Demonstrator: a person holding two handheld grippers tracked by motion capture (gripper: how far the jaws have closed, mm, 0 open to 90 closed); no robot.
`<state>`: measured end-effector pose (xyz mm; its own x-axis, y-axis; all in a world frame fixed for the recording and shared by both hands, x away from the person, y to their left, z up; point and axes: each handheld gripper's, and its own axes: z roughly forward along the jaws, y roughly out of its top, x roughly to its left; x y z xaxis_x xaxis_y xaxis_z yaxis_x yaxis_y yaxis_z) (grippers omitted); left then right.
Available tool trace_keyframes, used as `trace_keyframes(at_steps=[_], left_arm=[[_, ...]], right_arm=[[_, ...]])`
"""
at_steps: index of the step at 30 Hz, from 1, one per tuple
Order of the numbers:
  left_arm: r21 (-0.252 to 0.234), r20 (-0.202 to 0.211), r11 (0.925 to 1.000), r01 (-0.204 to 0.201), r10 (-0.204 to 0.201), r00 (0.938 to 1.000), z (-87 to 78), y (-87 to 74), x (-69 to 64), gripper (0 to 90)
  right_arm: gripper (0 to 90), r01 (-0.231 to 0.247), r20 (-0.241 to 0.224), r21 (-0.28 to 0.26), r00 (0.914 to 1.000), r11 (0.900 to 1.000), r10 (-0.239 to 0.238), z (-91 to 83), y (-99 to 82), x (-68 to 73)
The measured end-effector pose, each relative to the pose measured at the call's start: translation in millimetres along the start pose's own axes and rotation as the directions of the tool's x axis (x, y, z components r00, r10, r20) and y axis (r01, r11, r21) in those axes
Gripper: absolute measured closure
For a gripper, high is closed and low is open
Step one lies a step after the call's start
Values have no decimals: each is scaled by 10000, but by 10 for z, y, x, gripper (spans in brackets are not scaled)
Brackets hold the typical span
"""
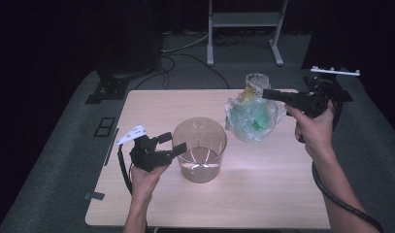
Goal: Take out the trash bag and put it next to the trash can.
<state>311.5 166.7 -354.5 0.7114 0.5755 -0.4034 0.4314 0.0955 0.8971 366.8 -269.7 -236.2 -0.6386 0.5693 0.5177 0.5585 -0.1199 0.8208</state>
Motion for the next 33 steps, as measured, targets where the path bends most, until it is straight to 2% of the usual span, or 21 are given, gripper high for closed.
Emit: trace_keyframes(at_steps=[21, 33], left_arm=[[-18, 42, 10000, -6, 7, 10000, 11, 0, -10, 93], [-50, 33, 10000, -14, 15, 10000, 23, 15, -39, 93]], right_arm=[[900, -487, 120, 78, 9987, 9988, 486, -24, -204, -275], [900, -922, 229, 168, 9955, 9956, 918, -10, -355, -448]])
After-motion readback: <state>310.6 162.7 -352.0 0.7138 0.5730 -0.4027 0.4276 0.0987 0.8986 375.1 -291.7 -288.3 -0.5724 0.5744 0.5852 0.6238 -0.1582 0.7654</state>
